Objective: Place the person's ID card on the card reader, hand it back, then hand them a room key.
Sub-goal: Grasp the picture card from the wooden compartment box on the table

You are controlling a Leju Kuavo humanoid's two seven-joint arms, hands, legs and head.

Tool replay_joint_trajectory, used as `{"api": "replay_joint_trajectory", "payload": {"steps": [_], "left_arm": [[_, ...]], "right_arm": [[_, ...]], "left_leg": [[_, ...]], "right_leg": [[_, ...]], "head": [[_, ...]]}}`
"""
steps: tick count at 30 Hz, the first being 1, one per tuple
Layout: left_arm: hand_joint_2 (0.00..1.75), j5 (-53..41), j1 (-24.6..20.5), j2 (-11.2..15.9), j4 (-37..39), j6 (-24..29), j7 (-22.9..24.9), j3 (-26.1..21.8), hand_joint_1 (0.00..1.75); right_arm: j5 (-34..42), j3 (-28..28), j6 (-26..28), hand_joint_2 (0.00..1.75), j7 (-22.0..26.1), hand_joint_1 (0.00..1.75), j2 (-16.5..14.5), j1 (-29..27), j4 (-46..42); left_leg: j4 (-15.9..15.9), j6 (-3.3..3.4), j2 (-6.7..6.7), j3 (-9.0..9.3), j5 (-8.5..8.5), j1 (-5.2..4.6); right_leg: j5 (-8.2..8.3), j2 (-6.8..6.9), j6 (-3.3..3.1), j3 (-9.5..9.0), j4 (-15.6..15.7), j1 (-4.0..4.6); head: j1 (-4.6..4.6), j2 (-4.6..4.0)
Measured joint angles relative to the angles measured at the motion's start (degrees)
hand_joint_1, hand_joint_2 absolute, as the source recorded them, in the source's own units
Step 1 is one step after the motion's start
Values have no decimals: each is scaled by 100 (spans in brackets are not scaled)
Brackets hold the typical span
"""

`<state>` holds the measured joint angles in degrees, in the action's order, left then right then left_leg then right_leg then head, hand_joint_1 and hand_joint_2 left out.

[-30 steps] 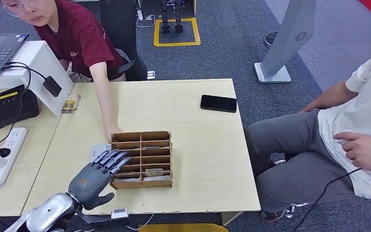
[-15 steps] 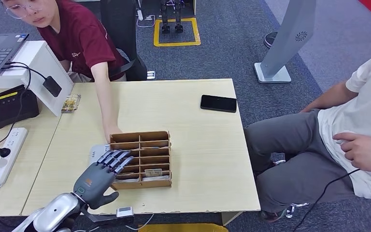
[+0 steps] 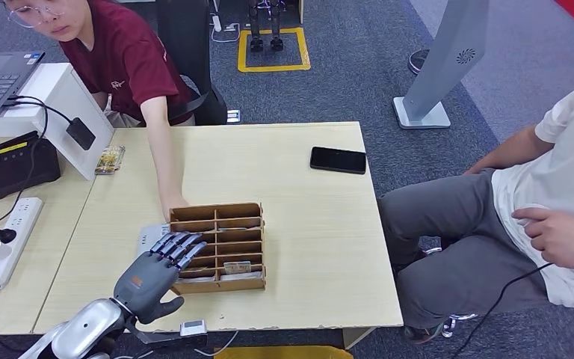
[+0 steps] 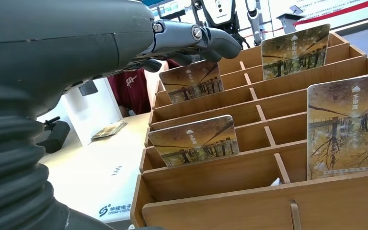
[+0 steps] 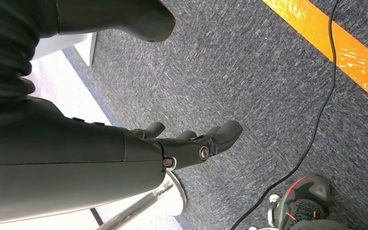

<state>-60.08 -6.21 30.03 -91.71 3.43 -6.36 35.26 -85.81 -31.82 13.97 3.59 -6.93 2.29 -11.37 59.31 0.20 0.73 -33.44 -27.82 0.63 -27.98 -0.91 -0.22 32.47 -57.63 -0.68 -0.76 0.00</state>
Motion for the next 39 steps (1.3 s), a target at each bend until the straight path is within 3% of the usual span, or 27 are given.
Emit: {"api": "replay_joint_trajectory", "payload": {"steps": [39], "left_arm": [[175, 166, -19, 0, 48, -74, 32, -2, 0]], "right_arm": [[-1, -2, -2, 175, 40, 0, 0, 4, 0]], "left_leg": [[0, 0, 0, 0, 0, 0]], "right_leg": [[0, 0, 0, 0, 0, 0]], "head": [[0, 0]]}}
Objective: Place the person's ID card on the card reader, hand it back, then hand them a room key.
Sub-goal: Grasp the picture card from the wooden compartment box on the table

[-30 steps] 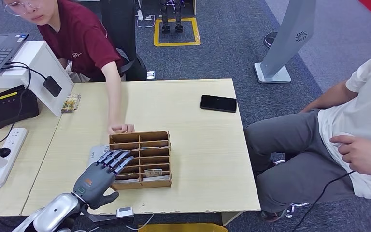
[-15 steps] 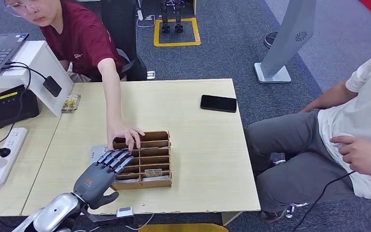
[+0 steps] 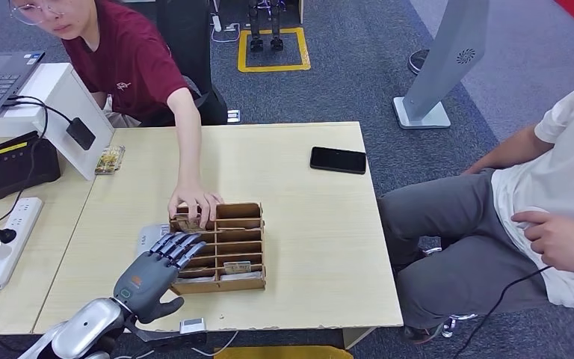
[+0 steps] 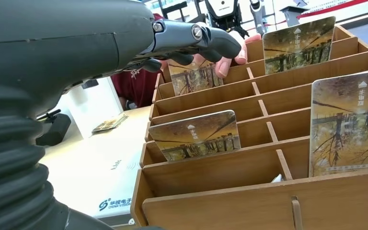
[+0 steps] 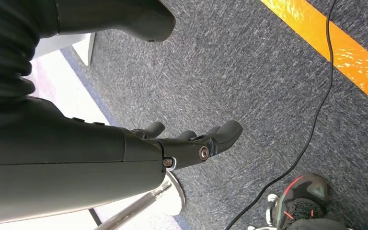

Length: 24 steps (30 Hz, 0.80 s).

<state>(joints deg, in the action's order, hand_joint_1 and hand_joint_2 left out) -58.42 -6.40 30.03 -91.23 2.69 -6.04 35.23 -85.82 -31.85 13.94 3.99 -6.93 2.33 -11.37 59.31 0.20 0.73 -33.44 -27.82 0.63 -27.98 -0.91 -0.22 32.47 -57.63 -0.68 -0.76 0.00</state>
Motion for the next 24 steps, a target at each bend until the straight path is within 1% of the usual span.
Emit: {"api": "replay_joint_trajectory", "payload": {"steps": [24], "left_arm": [[175, 4, -2, -2, 64, -7, -5, 0, 0]], "right_arm": [[-1, 0, 2, 175, 14, 0, 0, -2, 0]], "left_leg": [[0, 0, 0, 0, 0, 0]], "right_leg": [[0, 0, 0, 0, 0, 0]], "head": [[0, 0]]}}
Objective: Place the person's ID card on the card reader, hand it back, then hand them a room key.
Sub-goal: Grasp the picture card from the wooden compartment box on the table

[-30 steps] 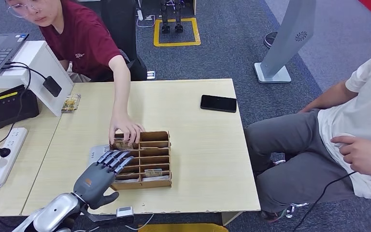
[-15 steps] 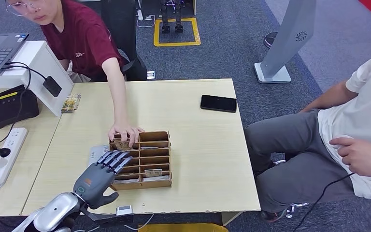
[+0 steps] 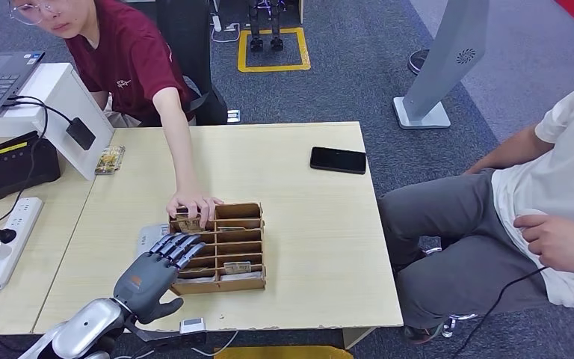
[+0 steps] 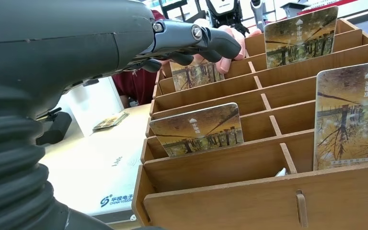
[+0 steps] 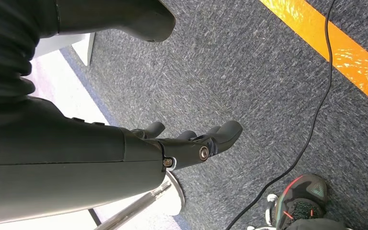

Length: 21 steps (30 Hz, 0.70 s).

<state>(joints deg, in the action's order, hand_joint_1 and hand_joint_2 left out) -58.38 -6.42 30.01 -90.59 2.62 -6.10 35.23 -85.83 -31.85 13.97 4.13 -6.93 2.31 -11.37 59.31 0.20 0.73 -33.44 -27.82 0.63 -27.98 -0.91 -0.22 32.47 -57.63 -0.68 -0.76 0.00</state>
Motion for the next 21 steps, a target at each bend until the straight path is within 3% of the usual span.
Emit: {"api": "replay_joint_trajectory", "payload": {"steps": [5, 9, 21], "left_arm": [[175, 0, 0, 0, 27, 2, 0, 0, 0], [175, -20, -1, -2, 45, 1, -5, 0, 175], [175, -120, -76, -24, 108, 38, -63, 0, 175]], "right_arm": [[0, 0, 0, 175, 0, 0, 0, -1, 0], [0, 0, -3, 175, 1, 0, 0, 0, 0], [0, -2, -7, 175, 17, 0, 0, 6, 0]], "left_leg": [[0, 0, 0, 0, 0, 0], [0, 0, 0, 0, 0, 0], [0, 0, 0, 0, 0, 0]], "right_leg": [[0, 0, 0, 0, 0, 0], [0, 0, 0, 0, 0, 0], [0, -1, 0, -1, 0, 0]], "head": [[1, 0], [0, 0], [1, 0]]}}
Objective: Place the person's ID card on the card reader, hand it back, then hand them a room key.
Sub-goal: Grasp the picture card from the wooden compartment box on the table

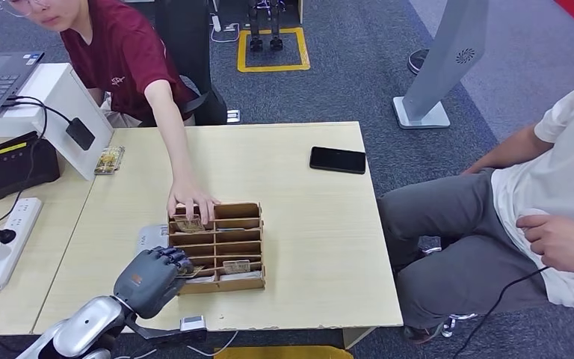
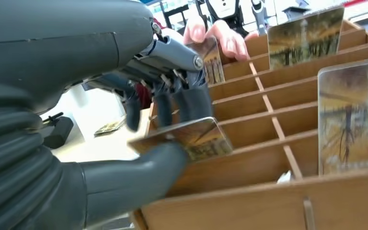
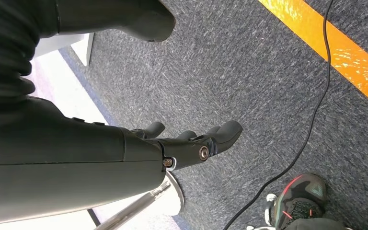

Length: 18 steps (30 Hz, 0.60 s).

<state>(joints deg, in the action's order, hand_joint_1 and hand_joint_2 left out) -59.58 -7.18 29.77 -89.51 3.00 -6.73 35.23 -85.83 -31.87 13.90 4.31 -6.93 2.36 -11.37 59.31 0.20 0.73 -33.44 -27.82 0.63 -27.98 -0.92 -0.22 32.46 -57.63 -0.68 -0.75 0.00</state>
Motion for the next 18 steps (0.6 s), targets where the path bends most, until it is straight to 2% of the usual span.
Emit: {"api": "replay_joint_trajectory", "payload": {"steps": [18], "left_arm": [[175, 82, -38, 27, 22, -57, -64, 0, 175]], "right_arm": [[-1, -7, -8, 175, 17, 0, 3, 14, 0]], "left_leg": [[0, 0, 0, 0, 0, 0]], "right_leg": [[0, 0, 0, 0, 0, 0]], "head": [[-1, 0]]}}
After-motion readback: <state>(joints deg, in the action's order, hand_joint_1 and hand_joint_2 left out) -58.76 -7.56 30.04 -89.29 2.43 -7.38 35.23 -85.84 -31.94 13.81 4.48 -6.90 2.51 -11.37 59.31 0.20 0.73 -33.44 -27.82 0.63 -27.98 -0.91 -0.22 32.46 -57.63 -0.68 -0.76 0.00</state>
